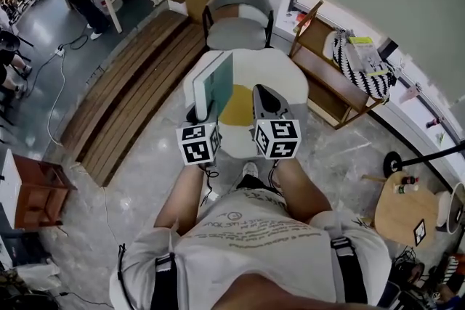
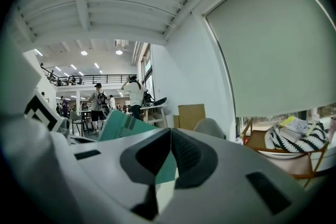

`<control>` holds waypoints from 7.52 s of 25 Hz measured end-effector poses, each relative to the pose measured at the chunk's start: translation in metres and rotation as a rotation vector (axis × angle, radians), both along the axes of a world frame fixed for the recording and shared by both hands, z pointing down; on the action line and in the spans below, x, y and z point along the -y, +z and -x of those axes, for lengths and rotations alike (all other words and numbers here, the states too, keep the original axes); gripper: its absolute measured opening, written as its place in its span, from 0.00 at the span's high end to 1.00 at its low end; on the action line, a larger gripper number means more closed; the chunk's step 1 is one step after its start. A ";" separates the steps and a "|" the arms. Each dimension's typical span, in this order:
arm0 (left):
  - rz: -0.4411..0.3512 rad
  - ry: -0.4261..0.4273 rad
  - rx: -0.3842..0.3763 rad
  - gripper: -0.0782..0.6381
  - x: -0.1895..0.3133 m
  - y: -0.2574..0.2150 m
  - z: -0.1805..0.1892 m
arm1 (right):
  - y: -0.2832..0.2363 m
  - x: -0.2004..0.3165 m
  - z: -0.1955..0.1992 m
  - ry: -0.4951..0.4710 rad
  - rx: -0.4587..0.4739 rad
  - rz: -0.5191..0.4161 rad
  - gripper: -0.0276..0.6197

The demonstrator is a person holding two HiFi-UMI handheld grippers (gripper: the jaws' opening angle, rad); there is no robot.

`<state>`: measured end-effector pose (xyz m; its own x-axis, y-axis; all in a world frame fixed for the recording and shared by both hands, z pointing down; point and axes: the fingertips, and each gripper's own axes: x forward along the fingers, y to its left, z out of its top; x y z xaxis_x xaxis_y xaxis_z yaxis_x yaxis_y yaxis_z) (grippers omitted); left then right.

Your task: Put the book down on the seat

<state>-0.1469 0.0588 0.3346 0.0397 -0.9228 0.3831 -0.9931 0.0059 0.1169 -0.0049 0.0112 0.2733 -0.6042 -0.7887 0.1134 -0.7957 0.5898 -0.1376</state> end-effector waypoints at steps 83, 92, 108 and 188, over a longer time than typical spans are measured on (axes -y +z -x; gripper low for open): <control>0.286 0.566 0.768 0.65 0.243 0.421 -0.001 | 0.420 0.116 -0.011 0.156 -0.281 0.725 0.91; -0.047 0.876 1.265 0.65 0.232 0.510 -0.029 | 0.487 0.092 -0.029 0.205 -0.305 0.795 0.91; -0.178 1.239 1.361 0.60 0.174 0.618 -0.070 | 0.520 0.058 -0.012 0.109 -0.353 0.777 0.91; -0.318 0.075 0.202 0.86 0.261 -0.142 0.099 | -0.093 0.234 0.051 0.180 0.033 -0.146 0.92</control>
<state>-0.2455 -0.2022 0.1922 0.0647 -0.9943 0.0850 -0.9927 -0.0728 -0.0964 -0.0561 -0.2228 0.1799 -0.4542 -0.8904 -0.0278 -0.8861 0.4548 -0.0891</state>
